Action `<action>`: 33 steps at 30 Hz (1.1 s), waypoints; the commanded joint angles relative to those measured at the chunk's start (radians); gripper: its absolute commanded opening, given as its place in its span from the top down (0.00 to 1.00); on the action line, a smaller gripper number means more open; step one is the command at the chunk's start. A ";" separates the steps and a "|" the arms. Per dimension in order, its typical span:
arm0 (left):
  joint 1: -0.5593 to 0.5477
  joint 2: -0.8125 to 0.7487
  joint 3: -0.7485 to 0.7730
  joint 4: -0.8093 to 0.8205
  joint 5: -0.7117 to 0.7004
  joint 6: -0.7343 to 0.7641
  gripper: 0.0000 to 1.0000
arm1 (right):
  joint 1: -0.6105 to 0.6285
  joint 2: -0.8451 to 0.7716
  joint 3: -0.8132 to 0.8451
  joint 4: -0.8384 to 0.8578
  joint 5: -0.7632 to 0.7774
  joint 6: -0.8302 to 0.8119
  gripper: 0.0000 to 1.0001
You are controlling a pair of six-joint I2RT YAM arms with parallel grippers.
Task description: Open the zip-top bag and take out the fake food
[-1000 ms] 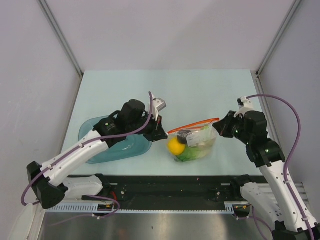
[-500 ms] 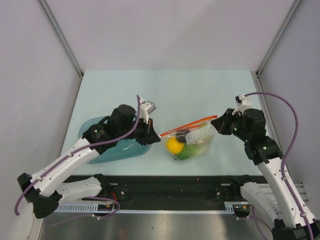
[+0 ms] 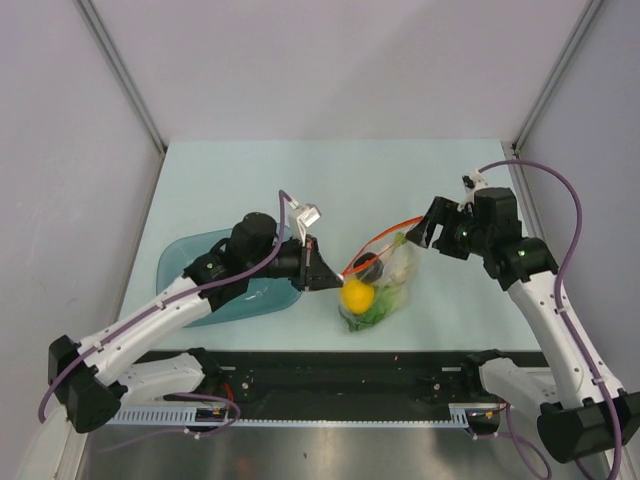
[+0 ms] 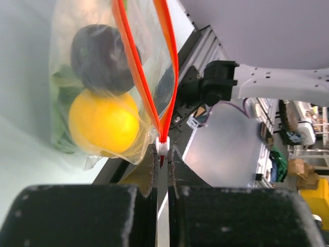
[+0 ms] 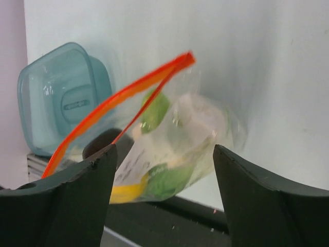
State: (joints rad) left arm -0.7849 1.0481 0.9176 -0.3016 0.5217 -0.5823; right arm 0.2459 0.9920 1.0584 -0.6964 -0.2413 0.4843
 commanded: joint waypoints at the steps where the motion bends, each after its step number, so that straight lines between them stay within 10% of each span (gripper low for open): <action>1: -0.019 0.035 0.007 0.174 0.064 -0.085 1.00 | -0.002 -0.030 0.074 -0.291 0.007 0.083 0.18; 16: -0.076 0.064 -0.005 0.203 0.070 -0.119 1.00 | 0.058 -0.262 -0.080 -0.098 -0.098 0.488 0.01; 27: -0.102 0.041 -0.037 0.171 0.052 -0.102 0.99 | 0.171 -0.101 -0.095 0.054 0.003 0.507 0.26; 33: -0.100 0.055 0.047 0.041 0.002 0.001 0.63 | 0.205 -0.065 -0.090 -0.009 0.045 0.461 0.66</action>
State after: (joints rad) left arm -0.8818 1.1141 0.8906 -0.1867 0.5671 -0.6582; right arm 0.4305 0.9268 0.9573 -0.6945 -0.2562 0.9779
